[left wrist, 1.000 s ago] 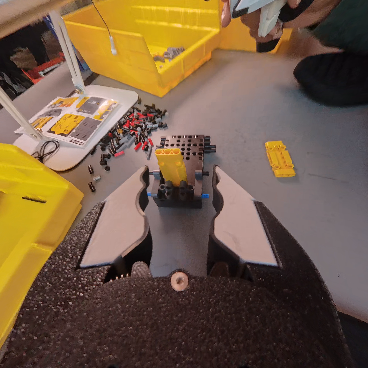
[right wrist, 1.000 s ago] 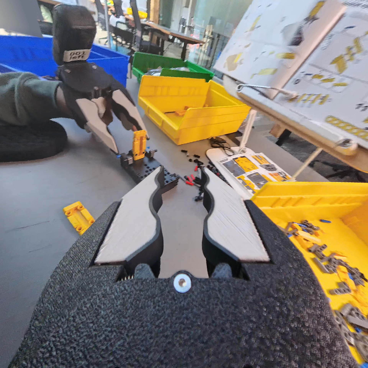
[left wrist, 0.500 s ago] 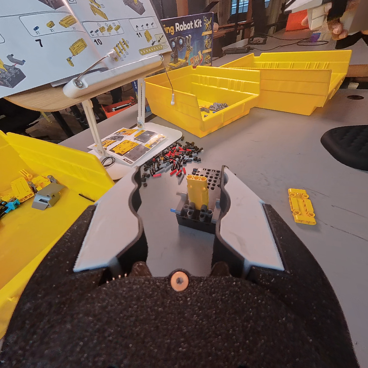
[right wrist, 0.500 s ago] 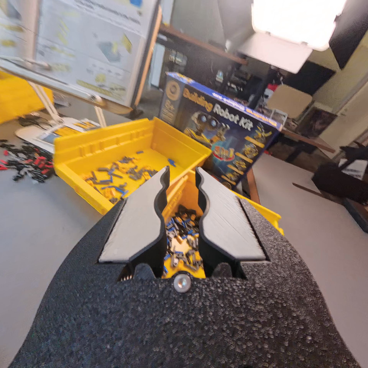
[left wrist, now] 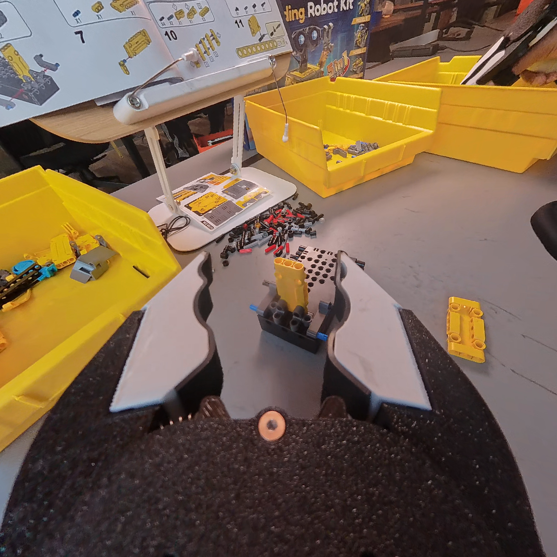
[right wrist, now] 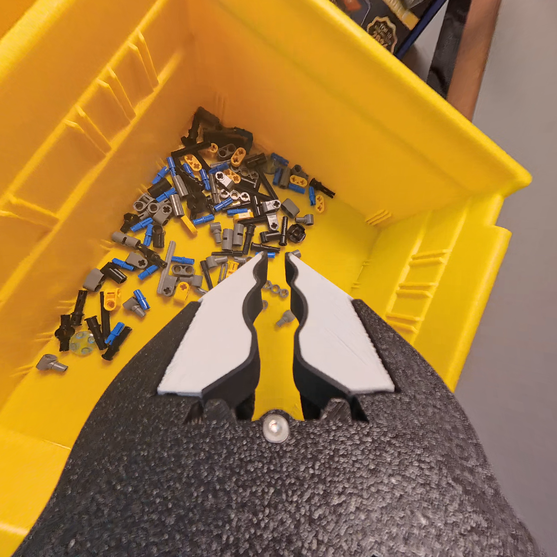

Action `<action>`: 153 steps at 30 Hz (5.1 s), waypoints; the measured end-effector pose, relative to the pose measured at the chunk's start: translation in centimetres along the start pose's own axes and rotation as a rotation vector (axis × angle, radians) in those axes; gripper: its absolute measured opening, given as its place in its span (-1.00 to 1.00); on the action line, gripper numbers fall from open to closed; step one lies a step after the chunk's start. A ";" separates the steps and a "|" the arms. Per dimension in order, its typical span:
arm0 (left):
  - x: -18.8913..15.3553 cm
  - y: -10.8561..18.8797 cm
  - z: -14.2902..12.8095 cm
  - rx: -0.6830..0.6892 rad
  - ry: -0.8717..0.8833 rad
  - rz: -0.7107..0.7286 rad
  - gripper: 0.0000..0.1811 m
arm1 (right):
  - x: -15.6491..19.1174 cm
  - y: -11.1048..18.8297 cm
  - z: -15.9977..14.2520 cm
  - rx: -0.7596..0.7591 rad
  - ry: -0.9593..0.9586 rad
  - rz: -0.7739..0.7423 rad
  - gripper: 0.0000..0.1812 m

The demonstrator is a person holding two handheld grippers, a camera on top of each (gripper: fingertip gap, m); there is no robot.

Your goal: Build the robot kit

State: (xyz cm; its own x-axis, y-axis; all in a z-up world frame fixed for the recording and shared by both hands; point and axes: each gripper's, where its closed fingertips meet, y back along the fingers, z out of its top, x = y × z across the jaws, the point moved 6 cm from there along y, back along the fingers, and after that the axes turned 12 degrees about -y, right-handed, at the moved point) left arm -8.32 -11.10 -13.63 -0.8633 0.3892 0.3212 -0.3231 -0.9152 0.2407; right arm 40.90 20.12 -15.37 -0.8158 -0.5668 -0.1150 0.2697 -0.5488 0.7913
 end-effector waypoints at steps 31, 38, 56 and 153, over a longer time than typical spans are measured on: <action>-0.6 0.9 -0.1 -0.032 0.045 -0.072 -0.18 | -0.2 -2.3 -1.3 0.265 -0.184 0.081 -0.78; -0.6 1.3 -0.3 -0.038 0.048 -0.090 -0.19 | 0.0 -2.8 -1.2 0.275 -0.218 0.077 -0.84; -1.4 1.4 0.1 -0.035 0.018 -0.107 -0.20 | 5.5 4.6 4.1 -0.137 -0.015 0.197 -0.96; 0.7 1.8 -1.4 0.042 0.039 0.009 -0.23 | 16.6 -13.3 19.1 0.244 -0.033 0.244 -0.64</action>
State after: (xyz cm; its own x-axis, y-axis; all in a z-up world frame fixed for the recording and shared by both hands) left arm -10.04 -12.63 -14.27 -0.8809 0.3756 0.2880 -0.2991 -0.9133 0.2764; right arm 13.99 29.74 -16.31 -0.7593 -0.6411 0.1118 0.3321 -0.2340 0.9138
